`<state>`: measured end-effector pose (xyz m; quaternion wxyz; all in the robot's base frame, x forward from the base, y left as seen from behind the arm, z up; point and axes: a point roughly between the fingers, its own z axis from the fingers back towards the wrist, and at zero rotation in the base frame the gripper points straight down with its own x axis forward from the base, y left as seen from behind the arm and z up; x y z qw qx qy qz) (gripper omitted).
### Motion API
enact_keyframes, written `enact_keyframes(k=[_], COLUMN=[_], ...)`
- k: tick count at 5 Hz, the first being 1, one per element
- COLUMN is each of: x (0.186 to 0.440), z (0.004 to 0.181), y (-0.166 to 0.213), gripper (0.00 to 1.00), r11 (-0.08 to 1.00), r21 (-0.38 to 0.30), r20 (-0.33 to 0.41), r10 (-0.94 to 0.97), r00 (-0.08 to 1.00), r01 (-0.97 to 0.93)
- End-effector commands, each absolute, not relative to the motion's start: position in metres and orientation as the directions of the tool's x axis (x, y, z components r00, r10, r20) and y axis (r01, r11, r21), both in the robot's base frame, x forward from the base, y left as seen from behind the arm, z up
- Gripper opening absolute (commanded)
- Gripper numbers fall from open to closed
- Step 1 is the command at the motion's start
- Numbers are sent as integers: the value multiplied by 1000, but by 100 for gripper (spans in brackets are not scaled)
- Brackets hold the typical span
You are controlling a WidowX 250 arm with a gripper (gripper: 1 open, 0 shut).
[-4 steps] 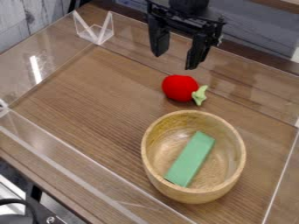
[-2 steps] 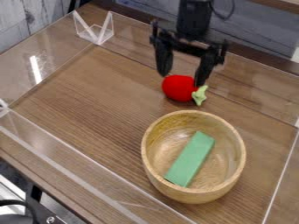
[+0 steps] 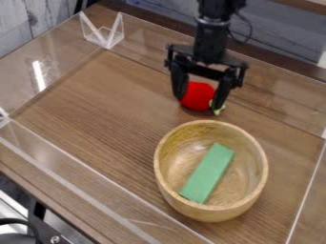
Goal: Move the red object to the left side of the table
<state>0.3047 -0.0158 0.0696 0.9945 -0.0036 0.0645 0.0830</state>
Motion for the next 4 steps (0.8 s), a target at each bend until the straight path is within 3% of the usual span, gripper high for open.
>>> enact_keyframes(k=[1,3,4], x=[311,310,308], z=[82,132,161], y=[-18,-6,8], gripper=[0,0,0], r11=[984,948,962], r21=[-7,-41,-84], r20=[-80,4,46], r10=[177,316,265], r00=[981,949,963], r01=[-179,-315,-261])
